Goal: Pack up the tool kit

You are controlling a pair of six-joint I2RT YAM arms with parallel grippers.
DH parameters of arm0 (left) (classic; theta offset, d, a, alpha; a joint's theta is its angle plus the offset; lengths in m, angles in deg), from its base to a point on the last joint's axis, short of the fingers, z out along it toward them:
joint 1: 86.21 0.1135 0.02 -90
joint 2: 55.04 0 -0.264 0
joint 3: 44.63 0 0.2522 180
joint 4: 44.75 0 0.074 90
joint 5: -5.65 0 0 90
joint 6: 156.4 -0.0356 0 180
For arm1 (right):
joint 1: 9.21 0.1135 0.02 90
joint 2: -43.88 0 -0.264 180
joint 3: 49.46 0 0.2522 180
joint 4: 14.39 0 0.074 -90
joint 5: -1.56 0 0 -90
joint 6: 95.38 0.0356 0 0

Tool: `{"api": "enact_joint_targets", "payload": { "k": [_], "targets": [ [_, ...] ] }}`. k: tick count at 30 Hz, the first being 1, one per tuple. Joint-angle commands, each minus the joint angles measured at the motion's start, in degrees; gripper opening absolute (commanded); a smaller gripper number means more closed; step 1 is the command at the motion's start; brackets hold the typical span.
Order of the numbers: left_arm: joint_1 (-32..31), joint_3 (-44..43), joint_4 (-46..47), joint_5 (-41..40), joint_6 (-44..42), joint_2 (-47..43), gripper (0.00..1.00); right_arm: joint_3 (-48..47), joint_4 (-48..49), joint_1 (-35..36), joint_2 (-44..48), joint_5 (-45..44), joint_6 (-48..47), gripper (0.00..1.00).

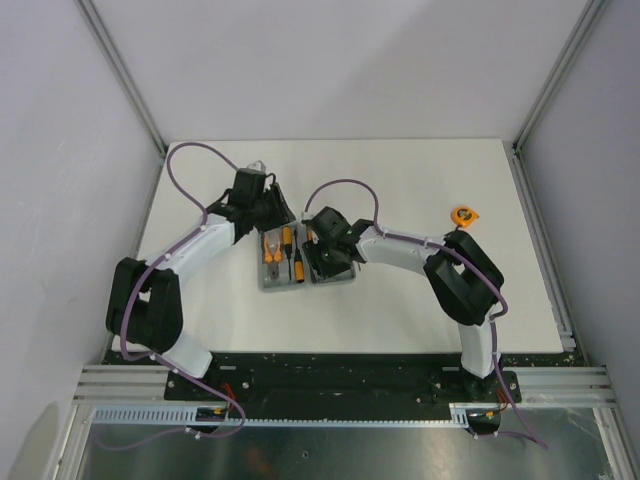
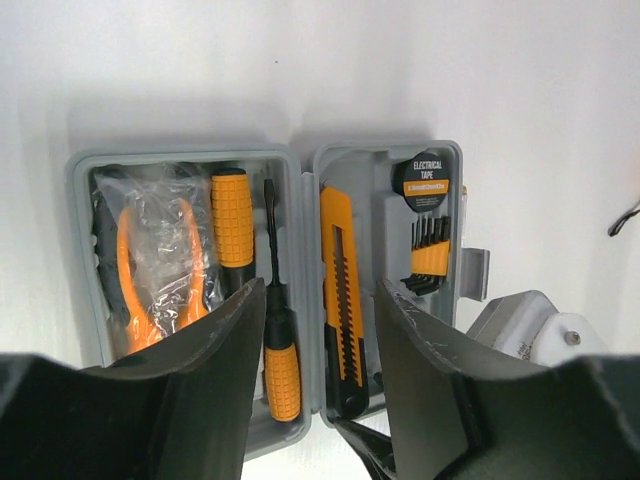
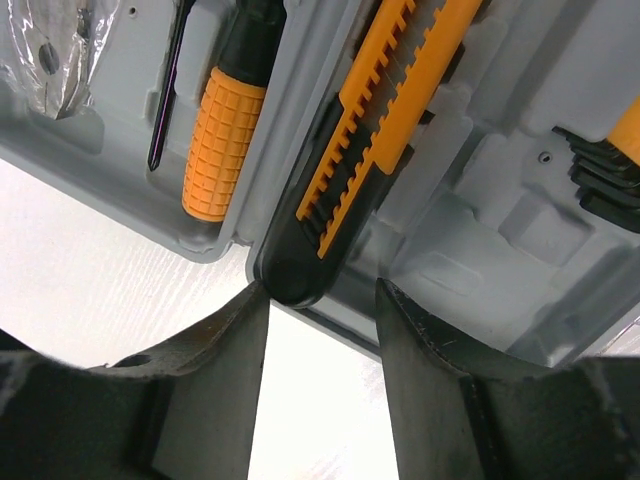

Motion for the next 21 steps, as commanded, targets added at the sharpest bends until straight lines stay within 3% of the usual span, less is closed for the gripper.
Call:
{"api": "enact_joint_targets", "payload": {
  "k": [1,14,18,21],
  "targets": [
    [0.5,0.3,-0.5,-2.6,0.9,-1.8,0.52,0.7,1.7,-0.4,-1.7,-3.9,1.6,0.49],
    [0.9,0.2,-0.6,-1.7,0.5,-1.0,0.52,1.9,4.0,-2.2,-3.9,1.8,6.0,0.36],
    [1.0,0.1,-0.6,-1.3,0.3,-0.8,0.52,2.2,4.2,-2.0,-3.4,2.0,5.9,0.40],
    [1.0,-0.2,-0.5,-0.5,0.3,-0.6,0.52,2.2,4.6,-1.7,-1.6,1.2,5.3,0.50]
  ]
}}
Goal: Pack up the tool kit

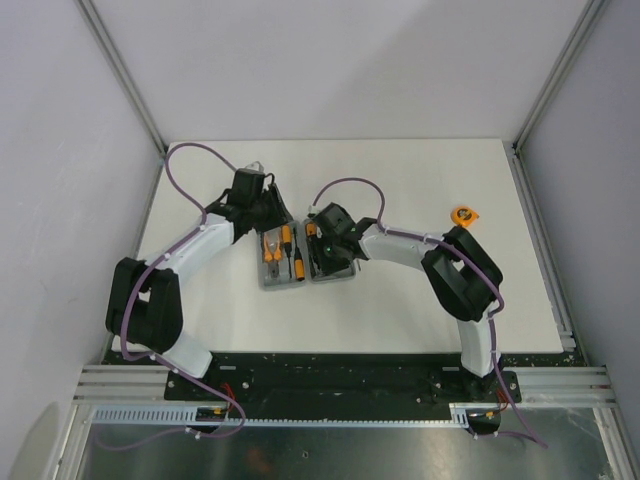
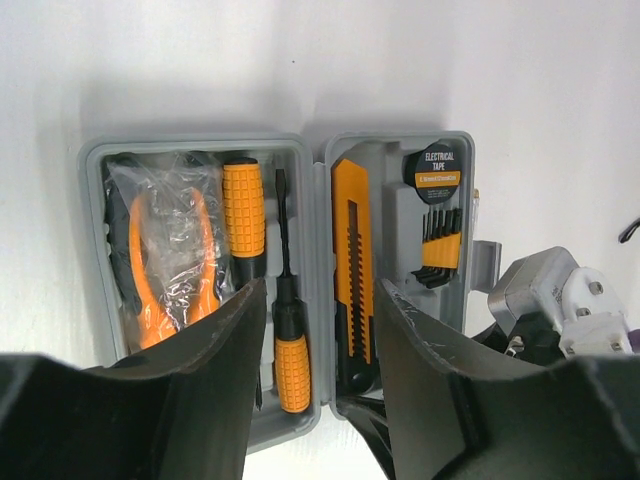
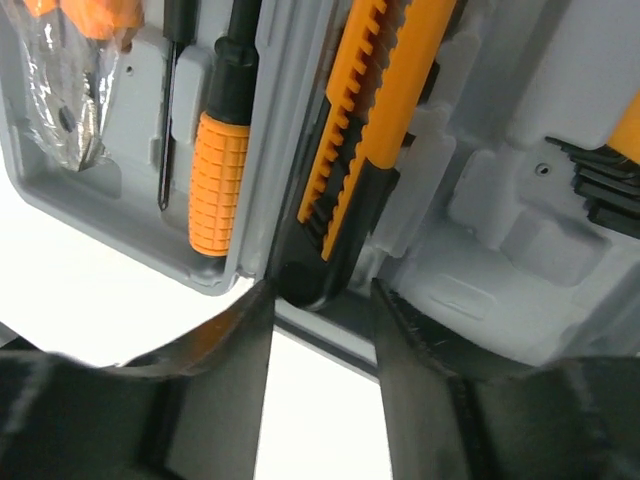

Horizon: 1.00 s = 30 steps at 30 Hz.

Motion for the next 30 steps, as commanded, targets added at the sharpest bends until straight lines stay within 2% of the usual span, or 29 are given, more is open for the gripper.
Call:
{"api": "enact_joint_targets", "payload": {
  "k": [1,4,7,17,30],
  "targets": [
    [0.3,-0.4,0.5,0.9,0.2,-0.4,0.52,1.4,0.0,0.3,0.8,-2.5,-0.9,0.53],
    [0.3,-1.1,0.4,2.0,0.2,0.4,0.52,1.4,1.0,0.4,3.9,-3.5,-1.2,0.59],
    [0.3,-2.4,0.5,3.7,0.1,1.5,0.51,1.4,2.4,0.4,6.7,-4.0,-0.9,0.61],
    [0.0,-9.2,1.1,12.3,0.5,10.0,0.39,1.4,5.0,-0.1,7.8,-4.5,2.1,0.38],
    [-0.6,-14.7,1.7,16.4,2.5,20.6,0.25,1.4,7.0,-0.3,2.0,-3.6,4.7,0.25]
  ]
}}
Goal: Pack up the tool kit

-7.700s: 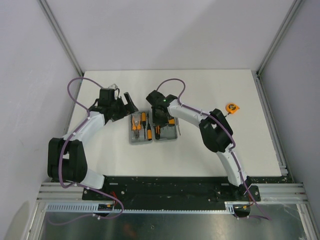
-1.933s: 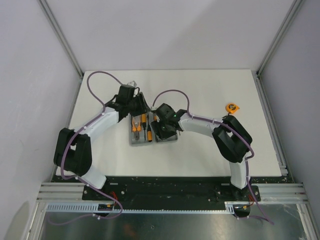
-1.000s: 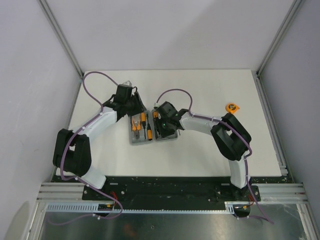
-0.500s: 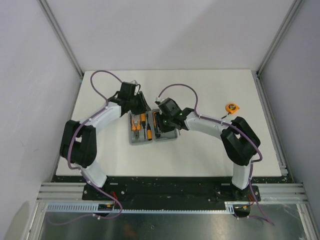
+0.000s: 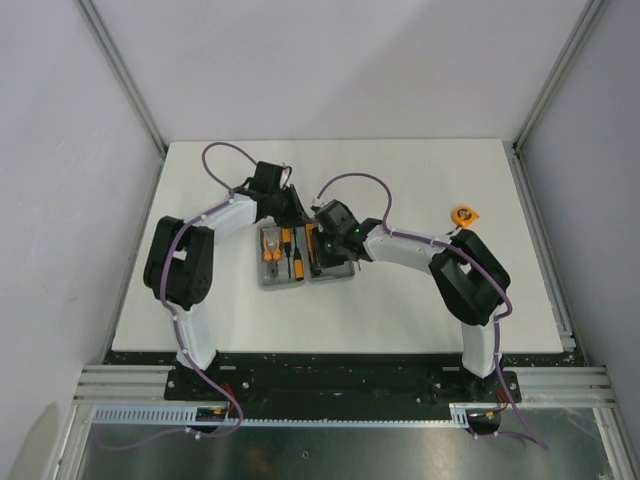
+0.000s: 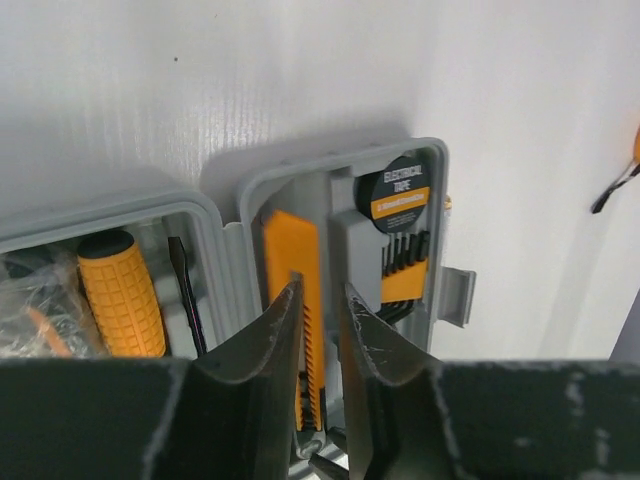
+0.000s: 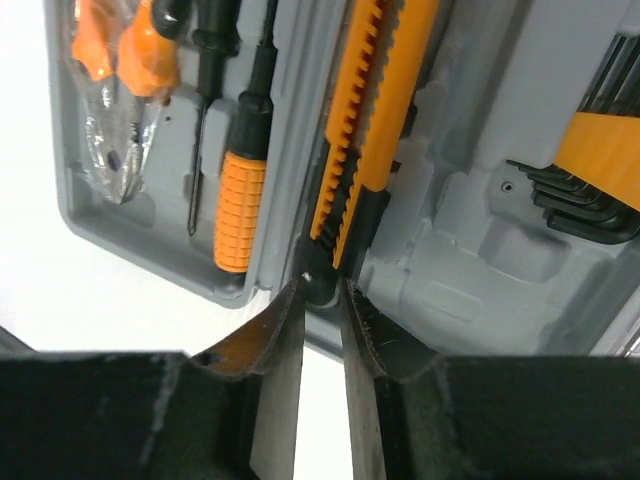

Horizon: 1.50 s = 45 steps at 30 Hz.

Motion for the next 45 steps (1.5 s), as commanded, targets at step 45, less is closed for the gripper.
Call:
{"api": "enact_joint_targets", "payload": {
  "k": [45],
  "targets": [
    [-1.7,0.1,-5.5,-7.4,3.6,8.6,0.00,-0.5,-4.4,-0.4,-10.2,0.3,0.1,0.15]
  ]
}}
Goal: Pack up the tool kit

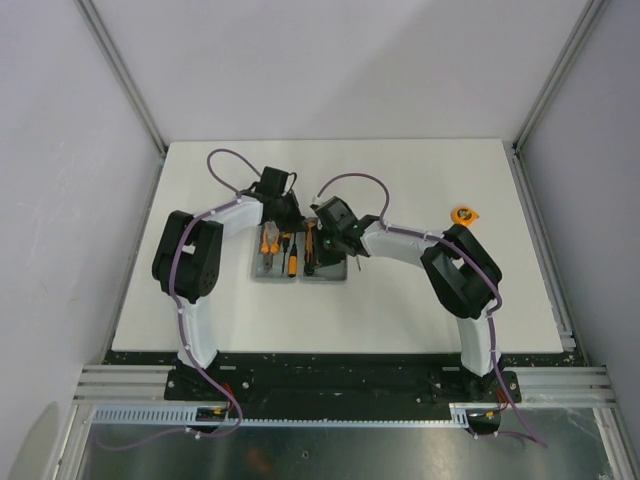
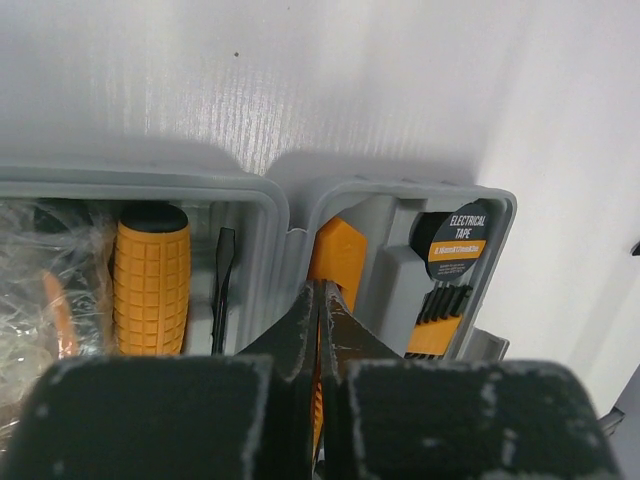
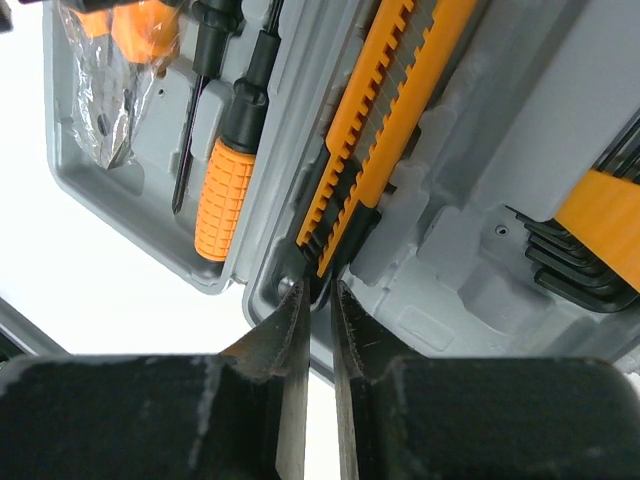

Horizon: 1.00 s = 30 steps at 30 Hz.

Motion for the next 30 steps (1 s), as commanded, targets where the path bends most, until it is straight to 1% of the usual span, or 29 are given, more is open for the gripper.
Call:
{"api": "enact_joint_targets", "payload": {
  "k": [1,14,18,21,24,27,28,30],
  "targets": [
    [-0.8,0.4,-6.0,-3.8,0.1,3.4,0.00,1.5,-5.7,1.4,-5.7,-5.7,-1.4,0.15],
    [1.0,2.0,-6.2,0.1,1.4,6.2,0.00,1.5,-8.7,5.3,-6.4,-18.8,-3.0,0.21],
    [1.6,2.6,-6.1,2.0,2.1,7.1,0.00,1.5,-8.8,6.1,-7.6,-20.7,-3.0,0.23],
    [1.9,3.4,-5.8,2.6,2.5,7.1,0.00,1.1,-10.1,6.7,-8.1,-22.6,-2.8,0.27],
    [2.4,4.1,-5.4,3.5,3.1,7.5,0.00,0.5,-11.7,7.0,-8.7,-23.7,-2.5,0.32],
    [2.5,4.7,-5.0,3.3,3.5,7.6,0.00,-0.2,-12.9,6.9,-9.6,-23.1,-1.8,0.33],
    [2.4,4.9,-5.0,3.2,3.5,7.5,0.00,-0.3,-13.0,6.8,-10.0,-22.3,-1.5,0.33],
    [2.5,5.0,-4.9,2.9,3.6,7.4,0.00,-0.4,-13.0,6.5,-11.0,-20.1,-1.1,0.28]
  ]
}}
